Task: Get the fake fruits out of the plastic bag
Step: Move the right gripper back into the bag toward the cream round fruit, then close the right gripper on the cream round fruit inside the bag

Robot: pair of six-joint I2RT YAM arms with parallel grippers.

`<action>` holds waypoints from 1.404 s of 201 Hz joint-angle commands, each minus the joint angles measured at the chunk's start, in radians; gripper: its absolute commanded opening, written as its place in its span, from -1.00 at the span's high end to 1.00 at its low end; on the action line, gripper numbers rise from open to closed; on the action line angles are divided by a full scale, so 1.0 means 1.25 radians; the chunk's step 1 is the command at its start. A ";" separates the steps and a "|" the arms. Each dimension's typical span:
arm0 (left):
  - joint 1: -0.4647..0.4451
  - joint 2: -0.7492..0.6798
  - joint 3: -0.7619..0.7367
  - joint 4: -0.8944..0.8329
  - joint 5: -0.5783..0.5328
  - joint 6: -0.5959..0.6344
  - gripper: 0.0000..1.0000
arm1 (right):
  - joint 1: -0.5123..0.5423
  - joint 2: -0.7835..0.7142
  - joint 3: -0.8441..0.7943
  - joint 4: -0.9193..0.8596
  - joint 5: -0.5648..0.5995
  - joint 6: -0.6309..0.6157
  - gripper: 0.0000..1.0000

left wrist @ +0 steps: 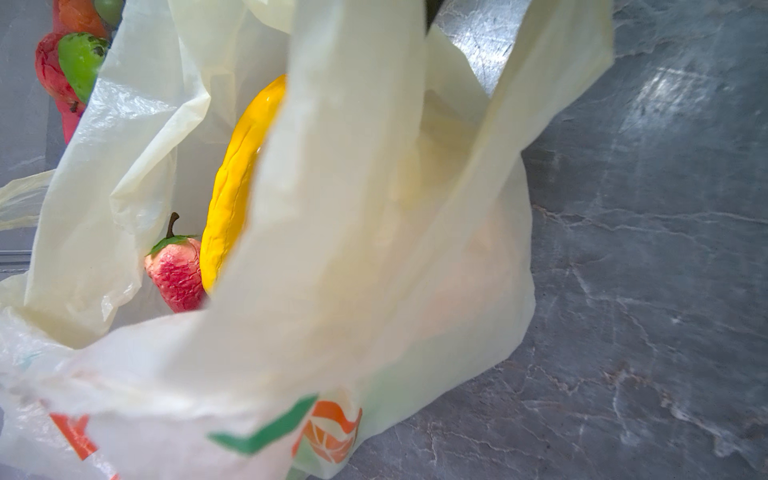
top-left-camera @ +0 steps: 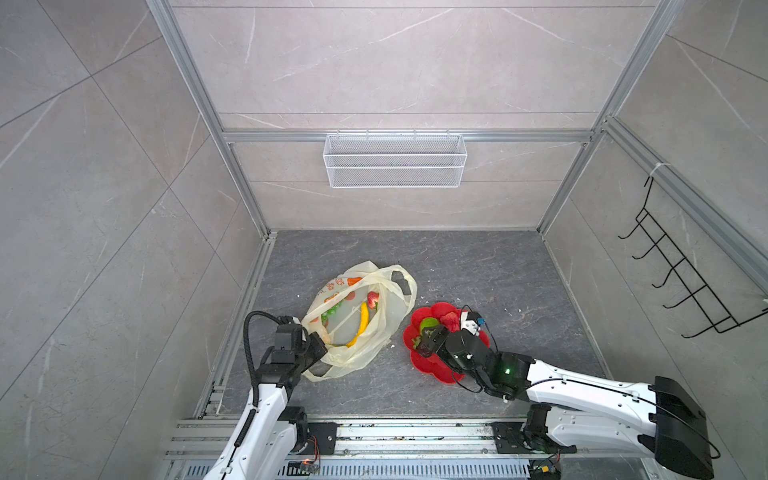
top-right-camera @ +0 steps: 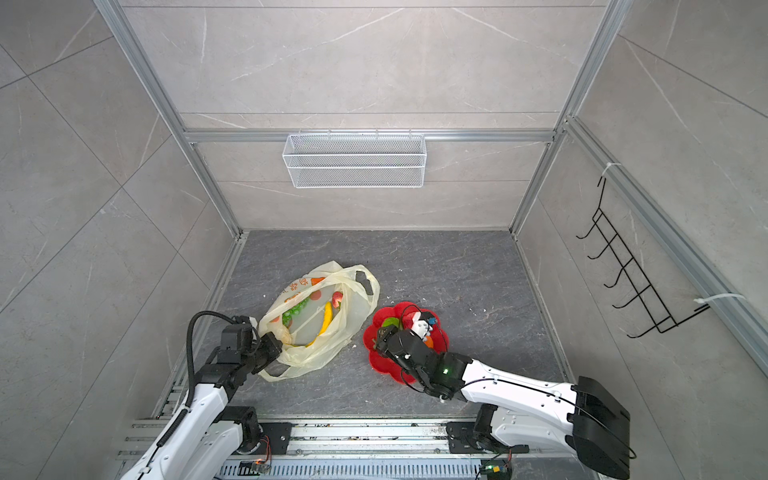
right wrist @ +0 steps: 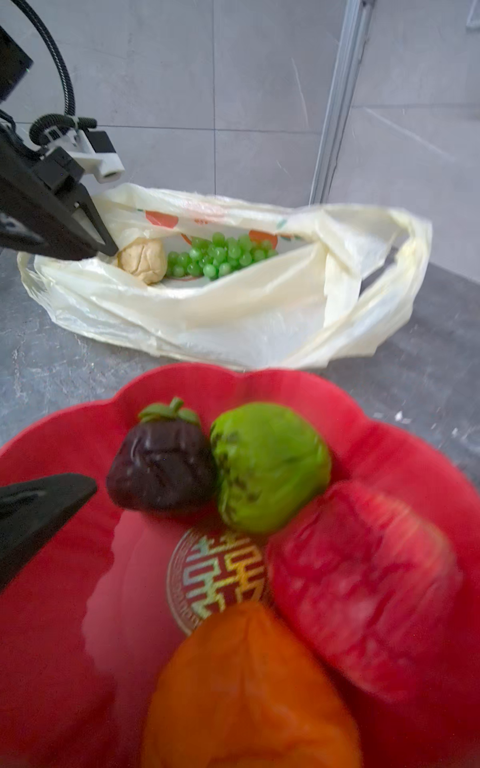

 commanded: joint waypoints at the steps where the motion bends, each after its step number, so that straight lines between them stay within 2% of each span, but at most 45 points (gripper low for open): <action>1: 0.001 -0.054 -0.004 -0.034 -0.047 -0.023 0.89 | 0.020 0.060 0.093 -0.077 0.077 -0.162 -0.62; 44: 0.002 -0.103 -0.005 -0.081 -0.098 -0.052 0.80 | 0.022 0.383 0.405 -0.096 -0.100 -0.411 -0.57; 62: 0.002 -0.100 -0.001 -0.091 -0.110 -0.059 0.67 | 0.023 0.515 0.514 -0.077 -0.187 -0.462 -0.50; 85: 0.004 -0.098 0.006 -0.117 -0.136 -0.076 0.40 | 0.029 0.667 0.654 -0.077 -0.288 -0.506 -0.36; 113: 0.007 -0.100 0.006 -0.133 -0.153 -0.099 0.36 | 0.032 0.822 0.810 -0.104 -0.377 -0.548 -0.29; 143: 0.010 -0.106 0.004 -0.135 -0.167 -0.103 0.41 | 0.033 0.909 0.895 -0.113 -0.402 -0.598 -0.31; 169: 0.011 -0.111 -0.002 -0.108 -0.149 -0.086 0.70 | 0.033 0.963 0.953 -0.124 -0.408 -0.650 -0.34; 193: 0.010 -0.112 -0.002 -0.107 -0.146 -0.081 0.81 | 0.034 1.010 1.006 -0.141 -0.425 -0.686 -0.38; 219: 0.011 -0.117 -0.003 -0.109 -0.147 -0.082 0.88 | 0.036 1.033 1.022 -0.123 -0.454 -0.712 -0.45; 282: 0.010 -0.140 -0.010 -0.104 -0.138 -0.076 0.99 | 0.038 1.105 1.112 -0.163 -0.433 -0.757 -0.56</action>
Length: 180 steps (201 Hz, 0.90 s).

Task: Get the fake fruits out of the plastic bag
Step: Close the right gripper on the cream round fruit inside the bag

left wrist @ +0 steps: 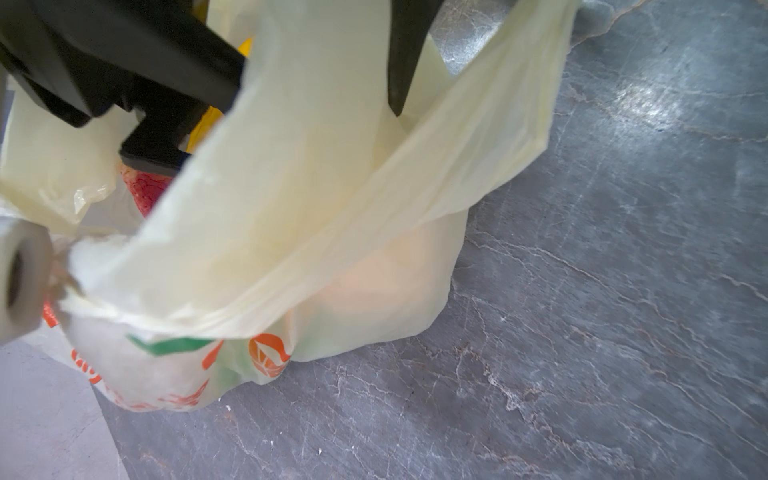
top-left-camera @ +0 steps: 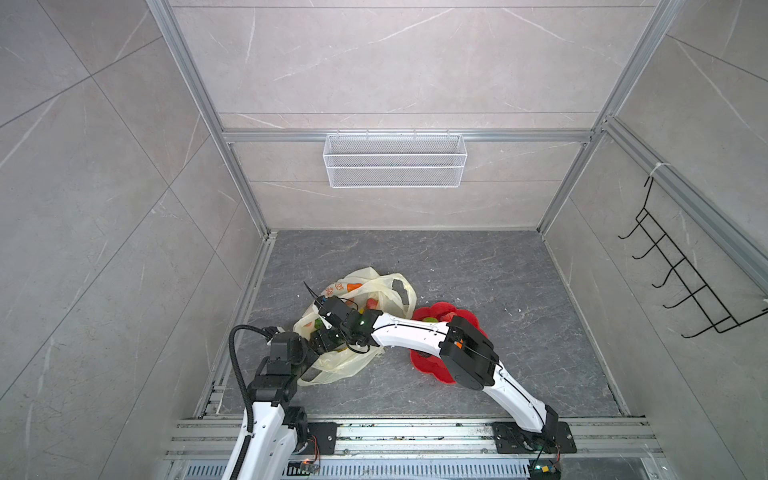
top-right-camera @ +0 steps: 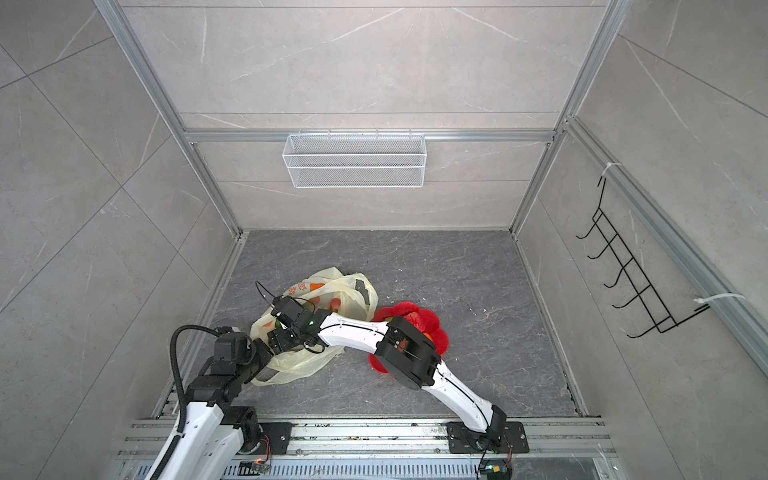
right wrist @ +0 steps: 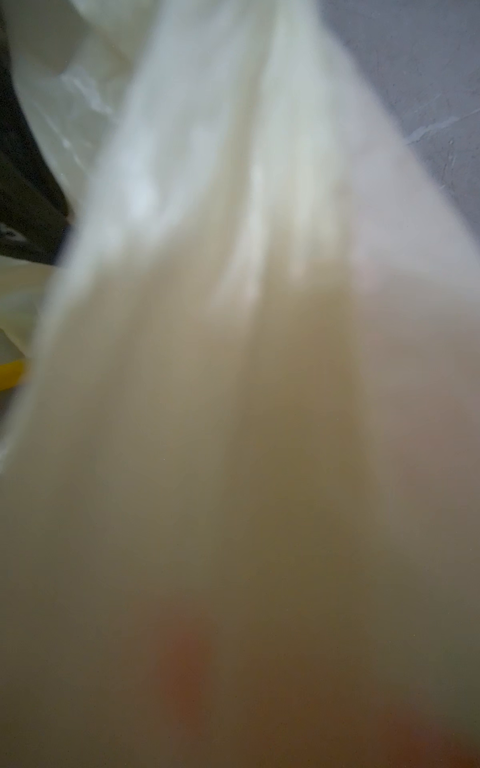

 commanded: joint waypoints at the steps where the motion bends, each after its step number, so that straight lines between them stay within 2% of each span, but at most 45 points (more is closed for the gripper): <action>1: 0.005 -0.010 -0.005 0.015 0.006 0.015 1.00 | 0.006 0.046 0.052 -0.032 0.002 -0.036 -0.57; 27: 0.005 -0.011 -0.006 0.021 0.017 0.020 1.00 | 0.008 0.101 0.144 -0.080 0.025 -0.041 -0.65; 30: 0.005 -0.012 -0.006 0.021 0.017 0.020 1.00 | 0.009 0.105 0.155 -0.084 0.027 -0.041 -0.92; 33: 0.005 -0.011 -0.006 0.021 0.018 0.021 1.00 | 0.009 0.106 0.170 -0.091 0.028 -0.042 -0.98; 77: 0.005 -0.018 -0.009 0.022 0.020 0.021 1.00 | 0.011 0.207 0.324 -0.152 0.036 -0.036 -0.99; 106: 0.006 -0.024 -0.010 0.018 0.018 0.021 1.00 | 0.011 0.262 0.425 -0.209 0.047 -0.022 -0.87; 122: 0.005 -0.026 -0.009 0.017 0.016 0.021 1.00 | 0.011 0.261 0.427 -0.214 0.059 -0.011 -0.75; 150: 0.005 -0.024 -0.007 0.009 0.003 0.015 1.00 | 0.011 0.219 0.374 -0.209 0.087 0.003 -0.45; 180: 0.006 -0.011 -0.003 0.007 -0.007 0.011 1.00 | 0.010 0.118 0.223 -0.134 0.106 0.006 -0.38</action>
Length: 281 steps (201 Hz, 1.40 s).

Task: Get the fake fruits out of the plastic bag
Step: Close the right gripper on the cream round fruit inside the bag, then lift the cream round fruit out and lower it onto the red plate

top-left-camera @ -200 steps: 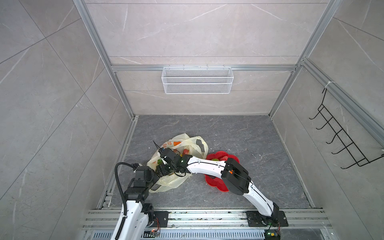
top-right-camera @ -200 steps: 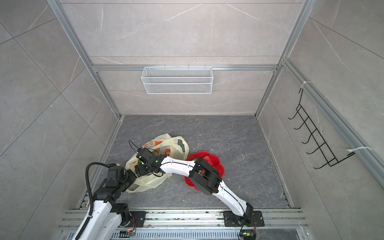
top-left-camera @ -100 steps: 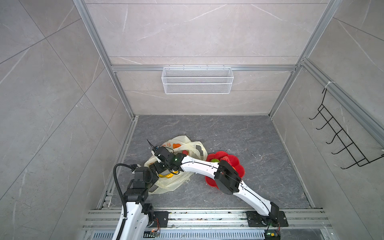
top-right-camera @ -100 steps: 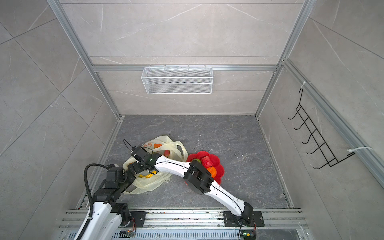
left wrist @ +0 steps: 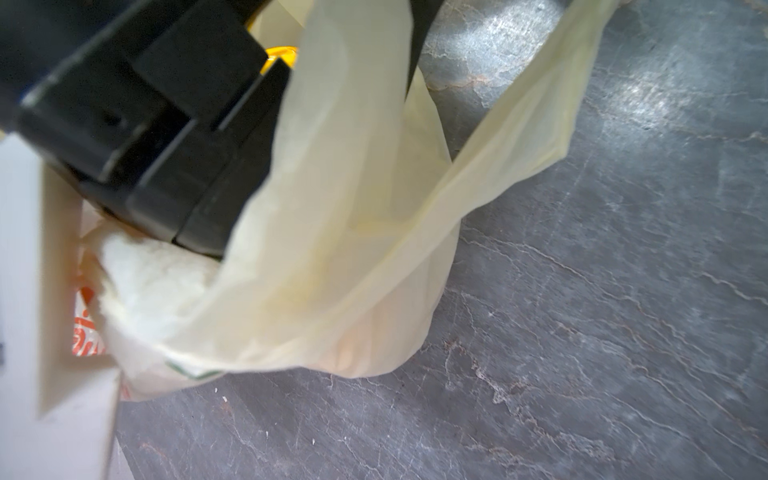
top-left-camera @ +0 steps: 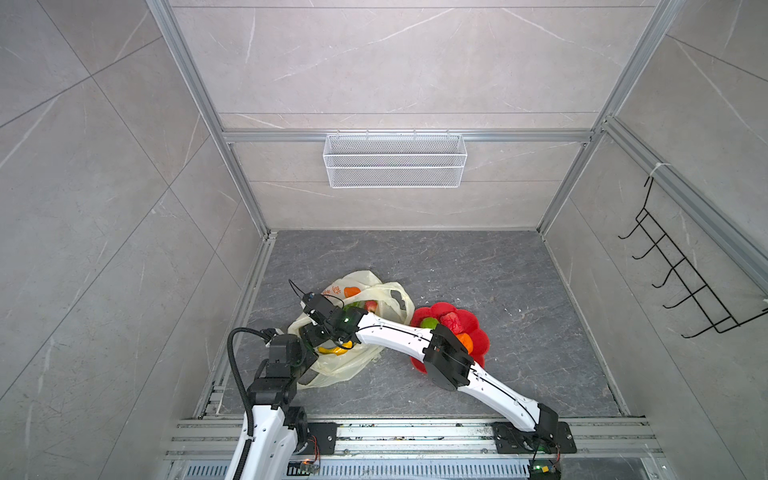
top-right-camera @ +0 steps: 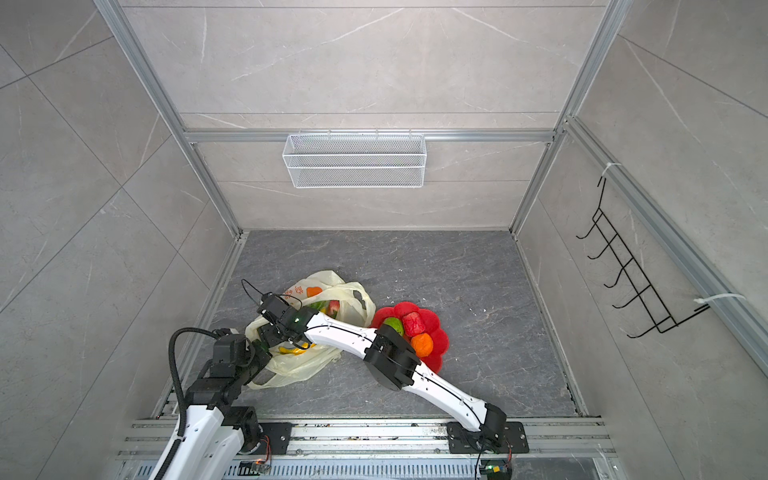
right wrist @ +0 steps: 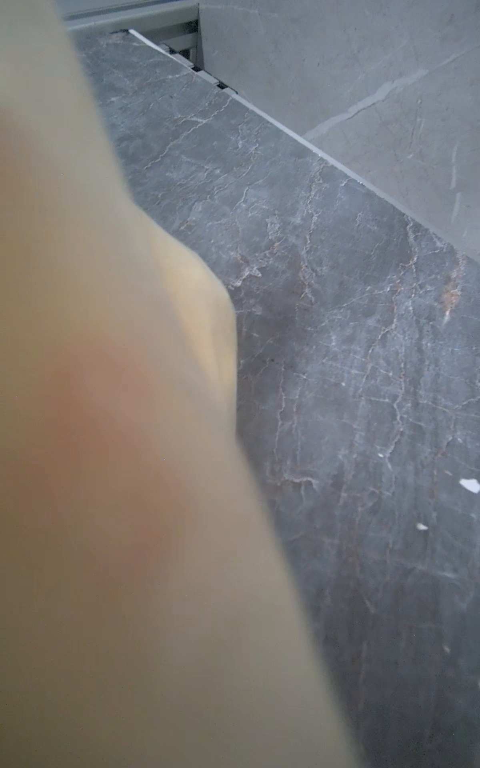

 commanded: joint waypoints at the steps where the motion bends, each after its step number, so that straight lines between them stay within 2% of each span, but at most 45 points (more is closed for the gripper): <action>1: -0.003 0.008 0.010 0.008 -0.005 0.006 1.00 | 0.003 -0.079 -0.108 0.008 0.039 0.009 -0.38; 130: -0.003 0.047 0.016 0.030 0.005 0.011 1.00 | 0.002 -0.461 -0.645 0.270 0.048 0.011 -0.36; 171: -0.003 0.170 0.053 0.121 0.060 0.051 1.00 | 0.003 -0.583 -0.845 0.406 0.065 -0.006 -0.36; 220: -0.003 0.341 0.114 0.194 0.099 0.137 1.00 | 0.002 -0.731 -1.052 0.586 0.135 -0.010 -0.36; 239: -0.003 0.349 0.105 0.226 0.105 0.141 1.00 | 0.002 -0.779 -1.108 0.619 0.172 -0.002 -0.36; 281: -0.002 0.331 0.095 0.230 0.105 0.144 1.00 | 0.002 -0.885 -1.186 0.587 0.243 0.012 -0.36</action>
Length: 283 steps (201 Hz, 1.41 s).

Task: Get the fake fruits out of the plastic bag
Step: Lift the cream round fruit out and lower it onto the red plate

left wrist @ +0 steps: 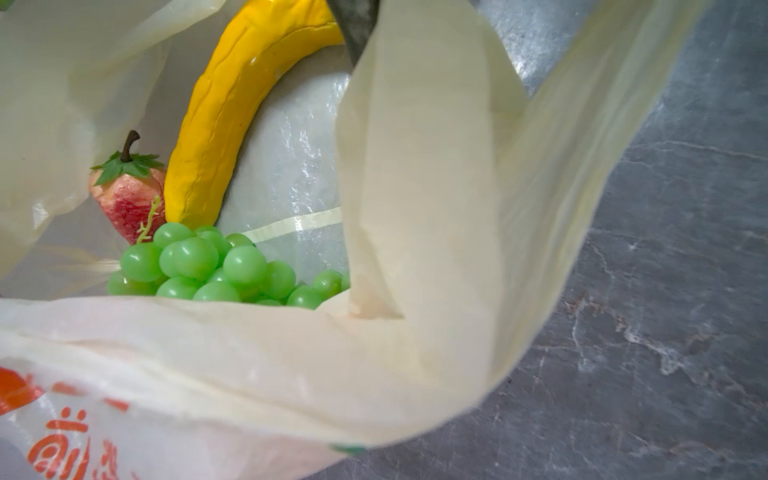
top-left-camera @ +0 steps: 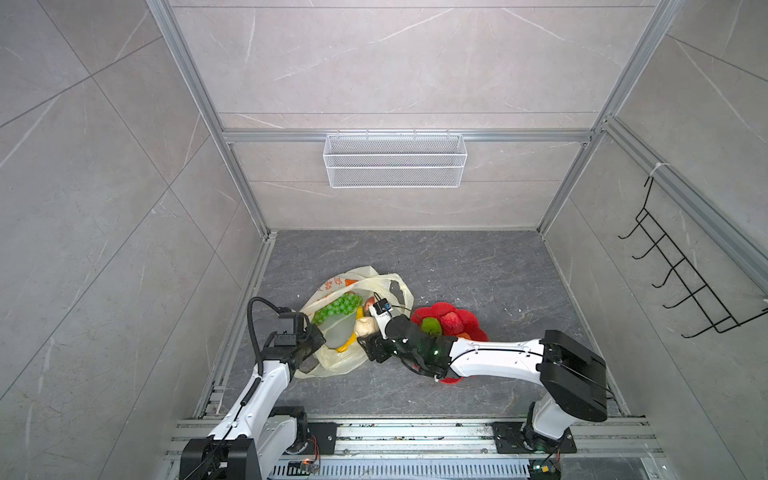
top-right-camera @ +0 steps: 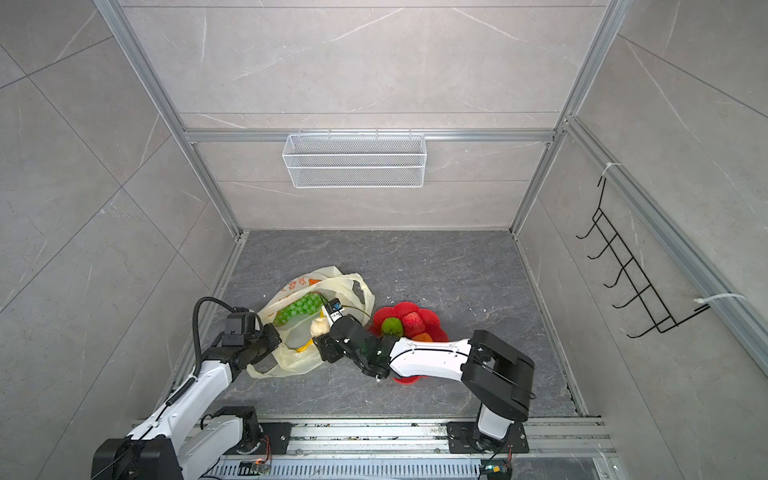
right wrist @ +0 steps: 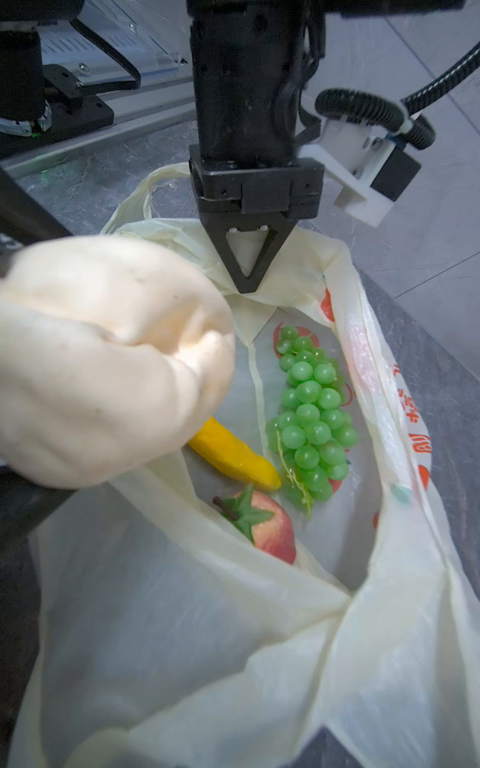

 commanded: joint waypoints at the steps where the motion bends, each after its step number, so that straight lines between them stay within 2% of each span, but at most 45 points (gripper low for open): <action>1: -0.002 -0.017 0.008 0.032 0.013 0.027 1.00 | 0.000 -0.070 -0.033 0.008 0.067 0.011 -0.36; 34: -0.002 -0.016 0.007 0.035 0.014 0.028 1.00 | 0.000 -0.145 0.009 -0.232 0.092 0.023 -0.36; 87: -0.003 -0.022 0.003 0.043 0.020 0.030 1.00 | -0.006 -0.256 0.083 -0.754 0.165 0.081 -0.36; 121: -0.003 -0.020 0.003 0.045 0.023 0.031 1.00 | -0.029 -0.281 0.084 -0.939 0.185 0.134 -0.37; 195: -0.003 -0.030 -0.001 0.043 0.026 0.033 1.00 | -0.123 -0.195 0.095 -0.994 0.076 0.119 -0.33; 283: -0.003 -0.036 -0.005 0.046 0.023 0.032 1.00 | -0.145 -0.087 0.101 -0.964 0.007 0.122 -0.35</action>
